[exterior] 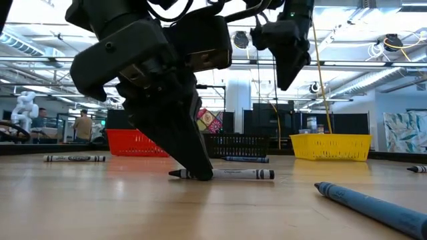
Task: Sort crayons
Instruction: Put the black crayon into the yellow bin
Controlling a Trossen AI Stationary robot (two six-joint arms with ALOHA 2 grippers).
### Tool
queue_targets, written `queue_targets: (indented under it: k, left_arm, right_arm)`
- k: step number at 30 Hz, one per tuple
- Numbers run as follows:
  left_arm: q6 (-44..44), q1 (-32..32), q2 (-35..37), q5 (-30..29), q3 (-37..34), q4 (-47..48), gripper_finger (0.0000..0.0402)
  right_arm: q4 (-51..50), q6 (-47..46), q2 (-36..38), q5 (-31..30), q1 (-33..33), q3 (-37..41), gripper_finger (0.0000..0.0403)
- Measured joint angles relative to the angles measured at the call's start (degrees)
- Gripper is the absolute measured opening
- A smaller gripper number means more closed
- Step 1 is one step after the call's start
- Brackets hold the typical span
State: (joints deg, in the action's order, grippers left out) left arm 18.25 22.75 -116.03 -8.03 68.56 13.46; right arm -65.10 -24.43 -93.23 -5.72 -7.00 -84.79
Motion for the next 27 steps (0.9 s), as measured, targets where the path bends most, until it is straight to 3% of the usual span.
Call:
queue_targets:
  k: [16, 27]
  left_arm:
    - [-5.1, -6.1, 8.1, -1.6, -0.4, 2.3, 0.0009]
    - [-12.6, -10.1, 14.1, -1.4, -0.1, -5.9, 0.0008]
  right_arm:
    - [-1.1, -7.7, 12.6, -0.1, 13.0, 0.0, 0.0107]
    - [-1.0, -15.6, 21.4, -4.8, 24.7, 0.0, 0.0107]
